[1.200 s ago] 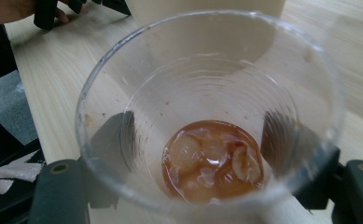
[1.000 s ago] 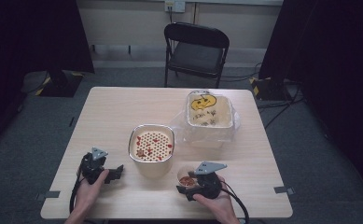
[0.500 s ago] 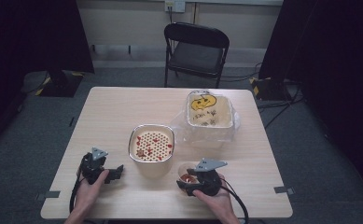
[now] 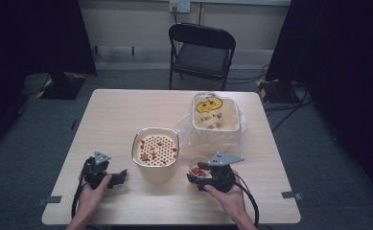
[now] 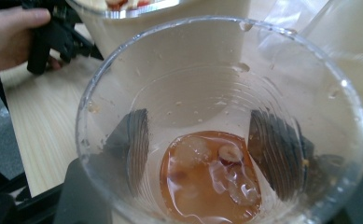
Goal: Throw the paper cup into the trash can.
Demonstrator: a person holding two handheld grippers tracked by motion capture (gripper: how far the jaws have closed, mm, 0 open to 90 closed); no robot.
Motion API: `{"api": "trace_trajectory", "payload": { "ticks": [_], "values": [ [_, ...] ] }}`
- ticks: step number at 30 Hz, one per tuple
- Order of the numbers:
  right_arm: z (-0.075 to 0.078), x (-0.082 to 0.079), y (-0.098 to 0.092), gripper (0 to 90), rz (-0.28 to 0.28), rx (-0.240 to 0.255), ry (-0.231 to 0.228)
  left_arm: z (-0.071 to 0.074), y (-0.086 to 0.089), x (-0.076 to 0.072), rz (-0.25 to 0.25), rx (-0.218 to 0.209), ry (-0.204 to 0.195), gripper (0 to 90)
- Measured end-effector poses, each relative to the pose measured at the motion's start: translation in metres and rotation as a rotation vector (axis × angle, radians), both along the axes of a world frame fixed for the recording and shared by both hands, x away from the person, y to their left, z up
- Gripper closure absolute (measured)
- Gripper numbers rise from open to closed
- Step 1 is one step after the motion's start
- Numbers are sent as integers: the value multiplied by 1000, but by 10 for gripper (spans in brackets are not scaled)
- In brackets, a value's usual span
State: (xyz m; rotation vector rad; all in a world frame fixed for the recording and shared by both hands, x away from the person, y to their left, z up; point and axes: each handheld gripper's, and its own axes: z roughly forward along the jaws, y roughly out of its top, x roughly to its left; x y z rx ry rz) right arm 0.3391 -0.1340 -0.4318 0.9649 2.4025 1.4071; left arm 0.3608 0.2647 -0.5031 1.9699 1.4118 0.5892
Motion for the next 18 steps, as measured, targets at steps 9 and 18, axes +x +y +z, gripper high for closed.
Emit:
{"api": "trace_trajectory", "payload": {
  "ticks": [9,18],
  "values": [
    [32,7,-3,389,-9,40,-42,0,0,0,0,0,0,1],
    [69,19,12,389,6,65,-111,0,0,0,-1,-1,1,1]
  ]
}}
